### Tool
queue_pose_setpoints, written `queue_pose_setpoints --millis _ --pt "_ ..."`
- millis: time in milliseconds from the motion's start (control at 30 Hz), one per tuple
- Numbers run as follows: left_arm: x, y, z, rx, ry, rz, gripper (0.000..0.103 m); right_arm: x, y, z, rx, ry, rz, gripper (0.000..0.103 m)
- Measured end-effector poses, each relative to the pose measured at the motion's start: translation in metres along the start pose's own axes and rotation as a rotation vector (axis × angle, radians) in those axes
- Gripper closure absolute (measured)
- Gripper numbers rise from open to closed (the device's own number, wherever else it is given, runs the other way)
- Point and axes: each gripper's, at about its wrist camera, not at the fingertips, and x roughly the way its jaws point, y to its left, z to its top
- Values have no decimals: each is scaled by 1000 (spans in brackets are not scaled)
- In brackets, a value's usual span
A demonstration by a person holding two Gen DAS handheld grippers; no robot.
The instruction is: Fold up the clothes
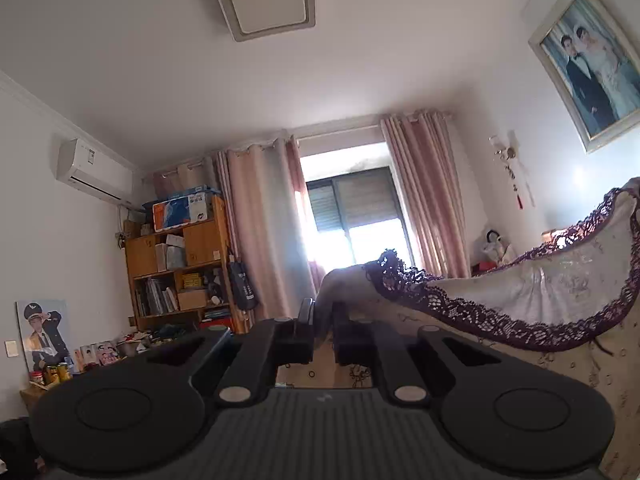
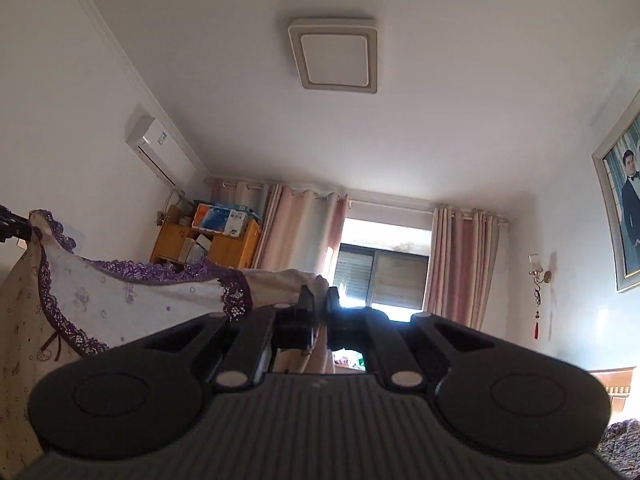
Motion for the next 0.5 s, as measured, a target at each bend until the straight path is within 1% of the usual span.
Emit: queue_pose_setpoints --millis 33,67,167,233,367,400,433,500 --pt "15 0 -7 -6 37 -10 93 10 -2 -5 15 31 8 96" --pt "37 -3 -20 -9 73 -13 93 20 0 -13 28 73 11 96" --pt "106 -14 -62 -15 179 -20 93 63 0 -71 65 214 0 96" --pt "162 -25 -106 -21 272 -19 93 94 -2 -113 89 308 -9 96" --pt "269 -52 -208 -8 458 -24 94 171 6 -237 119 553 -13 96" --pt "290 -58 -239 -10 518 -30 94 191 10 -271 123 608 -5 96" --pt "311 -65 -270 -14 577 -38 94 205 13 -306 152 675 2 96" --pt "336 -75 -322 11 679 -22 94 229 18 -378 239 823 16 94"
